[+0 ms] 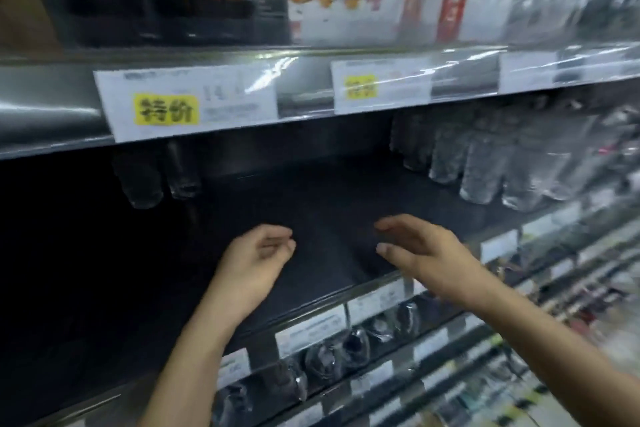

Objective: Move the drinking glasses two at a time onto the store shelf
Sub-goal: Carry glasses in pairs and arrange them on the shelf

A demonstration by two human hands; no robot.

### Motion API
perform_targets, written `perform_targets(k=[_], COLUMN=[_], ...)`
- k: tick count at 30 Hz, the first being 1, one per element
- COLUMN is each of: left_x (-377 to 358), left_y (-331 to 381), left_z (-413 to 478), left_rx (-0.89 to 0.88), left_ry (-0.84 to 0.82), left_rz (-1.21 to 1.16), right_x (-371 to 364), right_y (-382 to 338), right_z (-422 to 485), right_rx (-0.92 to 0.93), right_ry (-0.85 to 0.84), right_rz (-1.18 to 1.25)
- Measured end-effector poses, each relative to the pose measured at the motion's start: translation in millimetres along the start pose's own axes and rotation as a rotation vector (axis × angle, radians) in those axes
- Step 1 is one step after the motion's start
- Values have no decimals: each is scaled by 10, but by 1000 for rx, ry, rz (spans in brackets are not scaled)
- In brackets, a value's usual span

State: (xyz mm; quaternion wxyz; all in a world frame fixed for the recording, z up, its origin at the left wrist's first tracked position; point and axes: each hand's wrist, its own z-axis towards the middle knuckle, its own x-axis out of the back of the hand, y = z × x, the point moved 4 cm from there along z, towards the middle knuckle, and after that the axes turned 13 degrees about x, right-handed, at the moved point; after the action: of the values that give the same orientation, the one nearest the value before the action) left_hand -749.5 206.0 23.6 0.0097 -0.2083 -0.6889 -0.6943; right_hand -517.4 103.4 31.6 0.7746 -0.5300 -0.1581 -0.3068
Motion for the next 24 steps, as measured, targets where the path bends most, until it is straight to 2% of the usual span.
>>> perform_targets(k=[7, 12, 18, 24], left_x=[-1248, -2040, -2869, -3576], left_y=[389, 675, 970, 1158], left_z=[-312, -443, -475, -281], left_rx=[-110, -155, -153, -74], left_ry=[-297, -426, -441, -320], left_rz=[21, 19, 23, -1], right_x=[900, 1504, 2244, 2958], right_y=[364, 574, 938, 1490], right_z=[-1266, -1769, -1991, -1897], right_rx=[-213, -283, -297, -297], right_ry=[284, 412, 508, 506], right_rz=[14, -19, -44, -6])
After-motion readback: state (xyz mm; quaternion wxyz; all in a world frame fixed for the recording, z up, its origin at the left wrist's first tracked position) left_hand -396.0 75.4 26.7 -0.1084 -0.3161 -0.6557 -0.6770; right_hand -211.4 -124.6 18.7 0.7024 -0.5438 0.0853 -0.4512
